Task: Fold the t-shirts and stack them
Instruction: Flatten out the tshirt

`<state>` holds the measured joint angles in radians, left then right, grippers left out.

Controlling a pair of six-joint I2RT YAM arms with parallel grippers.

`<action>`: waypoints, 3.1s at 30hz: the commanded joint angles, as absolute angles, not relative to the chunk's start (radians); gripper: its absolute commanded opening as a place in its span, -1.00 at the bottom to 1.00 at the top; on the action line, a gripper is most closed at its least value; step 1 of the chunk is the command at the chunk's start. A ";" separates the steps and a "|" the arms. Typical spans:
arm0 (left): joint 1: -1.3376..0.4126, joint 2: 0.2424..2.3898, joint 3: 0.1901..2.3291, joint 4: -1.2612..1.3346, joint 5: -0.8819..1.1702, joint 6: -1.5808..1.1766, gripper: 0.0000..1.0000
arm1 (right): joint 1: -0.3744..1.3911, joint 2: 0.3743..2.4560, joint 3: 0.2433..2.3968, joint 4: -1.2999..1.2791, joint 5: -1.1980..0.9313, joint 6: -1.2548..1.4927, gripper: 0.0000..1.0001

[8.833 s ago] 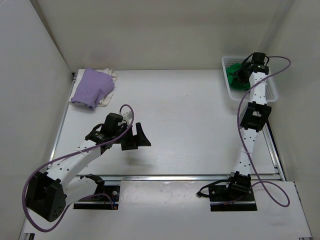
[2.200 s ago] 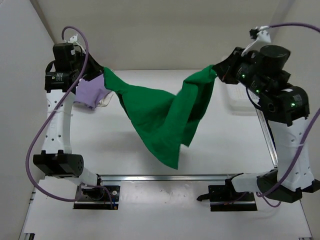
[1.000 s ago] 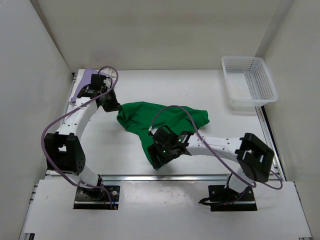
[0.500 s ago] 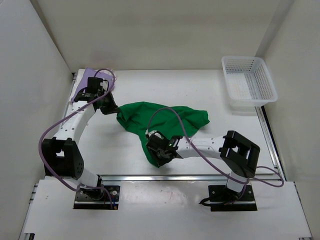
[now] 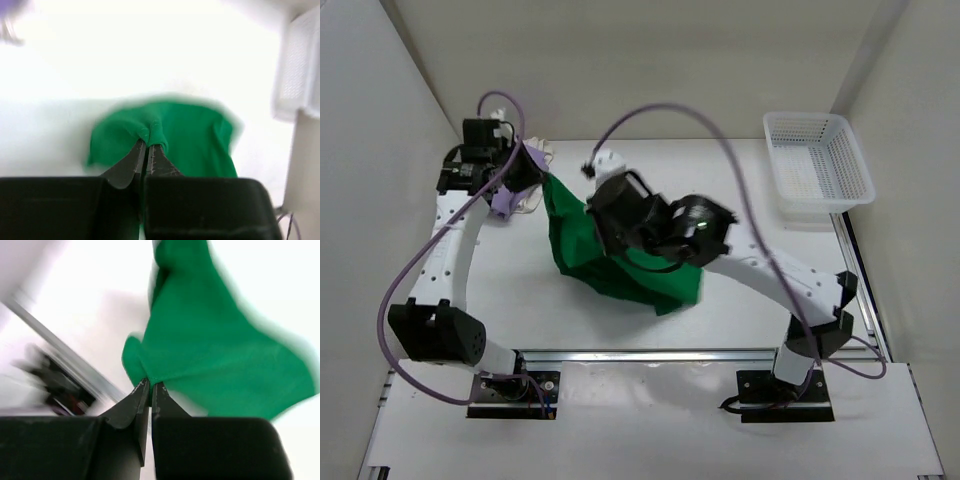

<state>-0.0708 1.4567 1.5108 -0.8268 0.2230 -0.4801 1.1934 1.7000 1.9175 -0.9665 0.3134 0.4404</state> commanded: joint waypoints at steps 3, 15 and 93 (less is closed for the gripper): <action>-0.037 1.411 1.861 -0.888 0.198 -0.514 -1.00 | 1.311 1.735 2.623 -1.290 0.554 0.331 -0.99; -0.037 1.558 2.190 -0.953 0.045 -0.494 -1.00 | 0.591 1.477 2.322 -1.203 0.120 0.334 -0.99; -0.077 0.810 0.603 -0.991 -0.025 -0.689 0.03 | 0.982 2.046 1.565 -0.764 0.414 0.196 -0.14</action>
<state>-0.0921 0.7929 0.6125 -0.9646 0.0029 -0.6243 0.9749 2.0300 1.5349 -0.7158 0.3435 0.1844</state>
